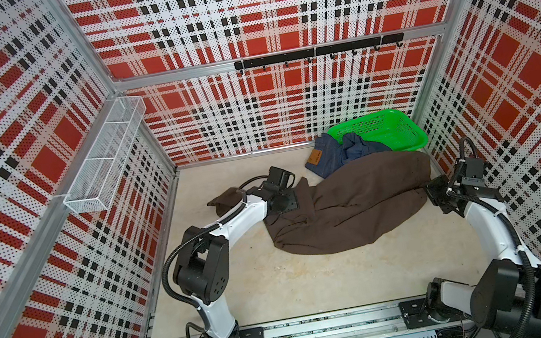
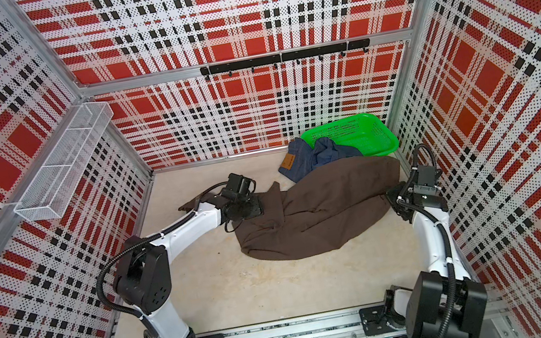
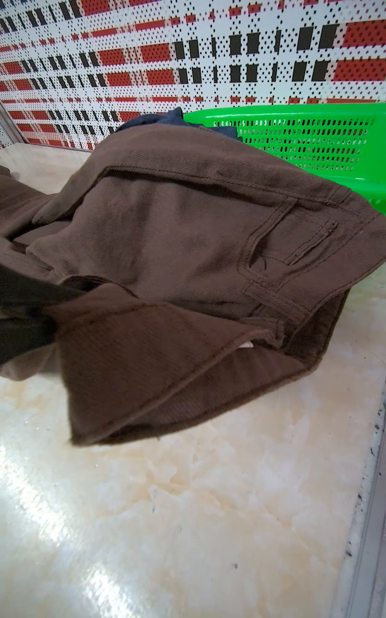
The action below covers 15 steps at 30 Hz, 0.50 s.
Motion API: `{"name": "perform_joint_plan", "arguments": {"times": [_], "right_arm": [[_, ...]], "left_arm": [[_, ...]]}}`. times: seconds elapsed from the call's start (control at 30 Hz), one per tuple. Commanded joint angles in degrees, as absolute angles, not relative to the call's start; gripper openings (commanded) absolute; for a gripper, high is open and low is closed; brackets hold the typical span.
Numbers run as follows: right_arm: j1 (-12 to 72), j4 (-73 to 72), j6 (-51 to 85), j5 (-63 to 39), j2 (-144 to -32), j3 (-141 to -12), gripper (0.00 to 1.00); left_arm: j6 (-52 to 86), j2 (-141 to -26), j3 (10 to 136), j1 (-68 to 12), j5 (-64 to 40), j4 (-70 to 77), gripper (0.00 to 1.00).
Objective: Fold and stack the trousers
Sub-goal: Flatten out the trousers at the center of the table.
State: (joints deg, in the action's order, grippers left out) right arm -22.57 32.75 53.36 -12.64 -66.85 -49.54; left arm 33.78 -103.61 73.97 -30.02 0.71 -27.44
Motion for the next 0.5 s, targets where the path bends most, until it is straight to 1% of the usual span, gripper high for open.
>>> {"name": "perform_joint_plan", "arguments": {"times": [0.0,0.2,0.47], "right_arm": [[-23.0,32.2,52.9,-12.2,-65.7,-49.7,0.00],[-23.0,32.0,52.9,-12.4,-65.7,-49.5,0.00],[-23.1,32.2,52.8,-12.1,-65.6,-49.5,0.00]], "left_arm": [[39.6,-103.0,71.1,-28.6,-2.5,-20.7,0.61],[41.8,-105.6,69.0,-28.0,-4.5,-16.1,0.62],[41.7,-109.8,69.9,-27.5,-4.7,-15.4,0.62]]}}
